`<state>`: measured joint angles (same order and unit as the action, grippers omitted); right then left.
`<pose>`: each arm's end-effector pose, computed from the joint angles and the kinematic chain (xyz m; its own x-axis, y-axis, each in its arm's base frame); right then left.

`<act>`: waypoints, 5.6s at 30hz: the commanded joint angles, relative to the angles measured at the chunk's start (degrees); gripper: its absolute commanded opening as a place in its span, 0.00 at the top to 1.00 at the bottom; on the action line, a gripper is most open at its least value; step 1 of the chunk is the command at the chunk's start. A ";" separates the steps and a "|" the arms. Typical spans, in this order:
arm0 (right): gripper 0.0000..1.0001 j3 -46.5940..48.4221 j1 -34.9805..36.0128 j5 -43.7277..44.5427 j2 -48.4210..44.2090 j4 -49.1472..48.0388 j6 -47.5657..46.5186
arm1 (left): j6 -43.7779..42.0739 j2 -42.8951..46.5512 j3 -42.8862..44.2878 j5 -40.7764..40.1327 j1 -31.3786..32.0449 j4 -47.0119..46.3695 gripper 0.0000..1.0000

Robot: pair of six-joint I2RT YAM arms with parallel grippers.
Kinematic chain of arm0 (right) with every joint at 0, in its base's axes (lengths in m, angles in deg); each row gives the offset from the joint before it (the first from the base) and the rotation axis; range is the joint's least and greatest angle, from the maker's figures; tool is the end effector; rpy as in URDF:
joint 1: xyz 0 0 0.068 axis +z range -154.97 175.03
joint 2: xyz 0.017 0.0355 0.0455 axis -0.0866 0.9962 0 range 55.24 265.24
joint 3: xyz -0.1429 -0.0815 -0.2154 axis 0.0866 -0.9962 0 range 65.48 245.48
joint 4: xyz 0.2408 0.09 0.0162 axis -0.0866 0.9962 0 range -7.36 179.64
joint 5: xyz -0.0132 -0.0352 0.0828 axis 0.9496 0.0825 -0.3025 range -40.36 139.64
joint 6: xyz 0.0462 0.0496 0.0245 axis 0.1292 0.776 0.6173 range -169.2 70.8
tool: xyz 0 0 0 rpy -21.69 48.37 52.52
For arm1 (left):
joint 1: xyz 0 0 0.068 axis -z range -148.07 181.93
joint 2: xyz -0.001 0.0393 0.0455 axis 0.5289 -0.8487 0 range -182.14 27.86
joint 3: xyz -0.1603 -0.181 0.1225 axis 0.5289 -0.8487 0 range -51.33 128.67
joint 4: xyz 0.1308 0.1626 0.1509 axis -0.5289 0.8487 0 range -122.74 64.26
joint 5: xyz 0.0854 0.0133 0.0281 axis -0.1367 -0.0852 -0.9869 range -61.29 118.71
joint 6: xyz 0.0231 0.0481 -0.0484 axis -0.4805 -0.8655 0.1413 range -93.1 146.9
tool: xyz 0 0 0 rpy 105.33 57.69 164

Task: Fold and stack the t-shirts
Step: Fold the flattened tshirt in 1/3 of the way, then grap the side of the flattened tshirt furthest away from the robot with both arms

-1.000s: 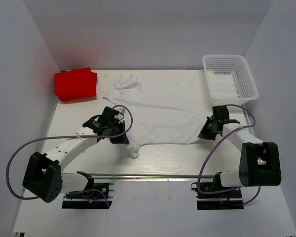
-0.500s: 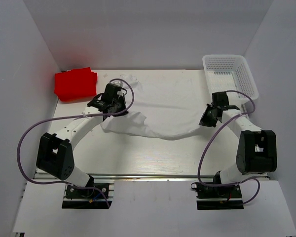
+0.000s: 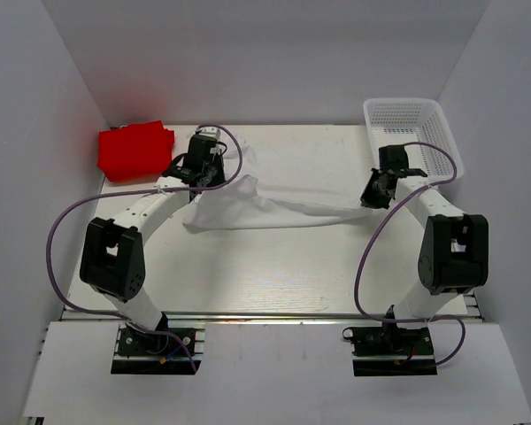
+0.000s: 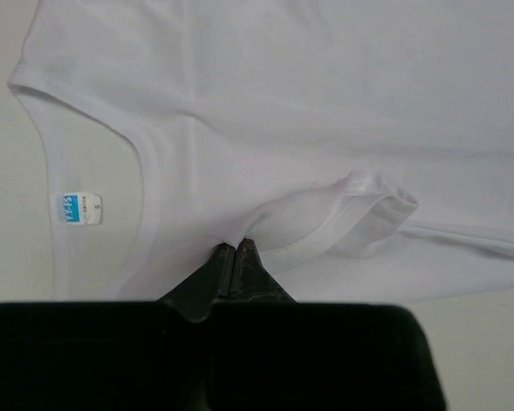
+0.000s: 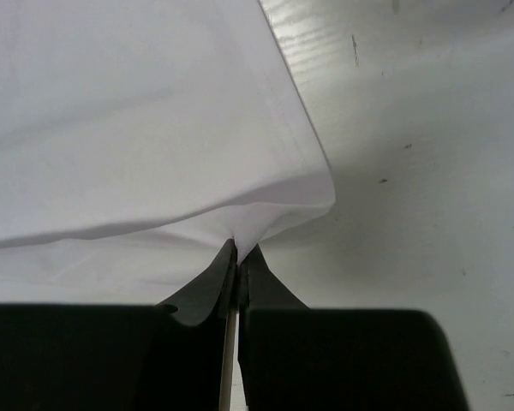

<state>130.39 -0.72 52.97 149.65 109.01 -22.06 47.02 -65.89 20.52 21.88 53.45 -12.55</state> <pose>0.3534 0.0228 0.1979 -0.7536 0.4006 -0.5211 0.3397 0.9161 0.2129 0.3576 -0.1334 0.2517 -0.6825 -0.0981 -0.7243 0.0504 0.9823 -0.1805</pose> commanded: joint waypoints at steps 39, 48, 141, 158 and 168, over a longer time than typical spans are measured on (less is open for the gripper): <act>0.10 9.90 3.57 -12.03 5.88 -8.61 -9.12 | -0.70 -11.90 9.66 4.24 -5.09 -2.94 0.00; 0.10 8.57 5.15 -13.18 11.14 -8.53 -9.20 | 2.03 -11.19 -2.77 12.02 -5.08 -4.28 0.00; 0.10 -15.34 8.23 -9.92 -20.60 -15.29 -8.59 | 2.30 12.31 -9.57 -0.09 -6.05 6.71 0.00; 0.10 0.57 8.05 -9.92 -1.52 -14.16 -10.35 | -8.34 -38.85 38.44 -2.84 -8.77 8.81 0.15; 0.10 5.49 7.97 -9.05 4.55 -13.98 -9.65 | -8.34 -34.48 29.84 -2.13 -8.77 5.30 0.41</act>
<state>132.97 7.48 43.50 153.17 95.04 -31.44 39.12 -104.86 52.81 18.73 44.73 -6.89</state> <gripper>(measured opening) 0.904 0.599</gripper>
